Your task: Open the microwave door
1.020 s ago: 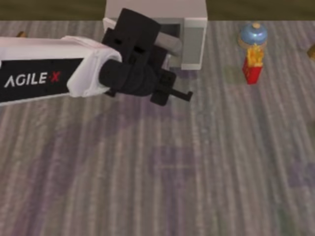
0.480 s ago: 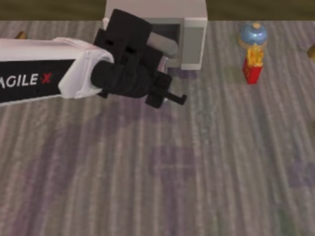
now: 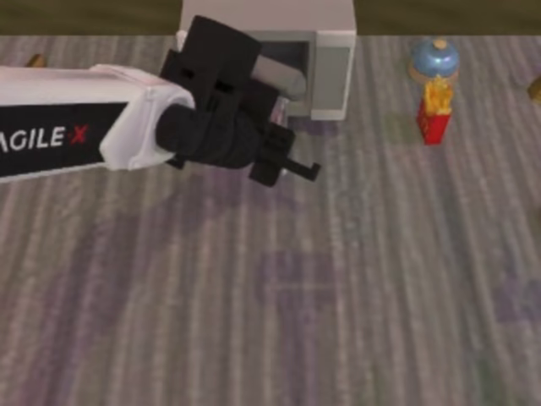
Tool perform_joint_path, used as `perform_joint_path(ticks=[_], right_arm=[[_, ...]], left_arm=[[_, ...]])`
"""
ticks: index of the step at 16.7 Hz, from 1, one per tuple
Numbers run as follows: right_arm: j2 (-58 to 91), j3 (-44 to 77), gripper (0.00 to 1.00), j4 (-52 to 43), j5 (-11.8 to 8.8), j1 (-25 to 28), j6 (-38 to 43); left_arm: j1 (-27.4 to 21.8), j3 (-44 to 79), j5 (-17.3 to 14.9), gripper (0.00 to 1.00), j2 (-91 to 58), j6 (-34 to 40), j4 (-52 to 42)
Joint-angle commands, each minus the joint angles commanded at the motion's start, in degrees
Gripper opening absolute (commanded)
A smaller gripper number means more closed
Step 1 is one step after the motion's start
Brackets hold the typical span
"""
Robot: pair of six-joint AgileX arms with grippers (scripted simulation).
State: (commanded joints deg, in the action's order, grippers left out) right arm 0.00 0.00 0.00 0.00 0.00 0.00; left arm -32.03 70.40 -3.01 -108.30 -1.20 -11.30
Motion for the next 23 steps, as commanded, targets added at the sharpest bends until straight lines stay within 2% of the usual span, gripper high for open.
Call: perform_joint_path(ticks=[13, 23], right_arm=[[0.0, 0.0, 1.0, 0.0, 0.0, 0.0, 0.0], [0.0, 0.0, 1.0, 0.0, 0.0, 0.0, 0.0]], left_arm=[[0.0, 0.0, 0.0, 0.0, 0.0, 0.0, 0.0], [1.34, -1.81, -2.93, 0.0, 1.39, -3.42, 0.15]])
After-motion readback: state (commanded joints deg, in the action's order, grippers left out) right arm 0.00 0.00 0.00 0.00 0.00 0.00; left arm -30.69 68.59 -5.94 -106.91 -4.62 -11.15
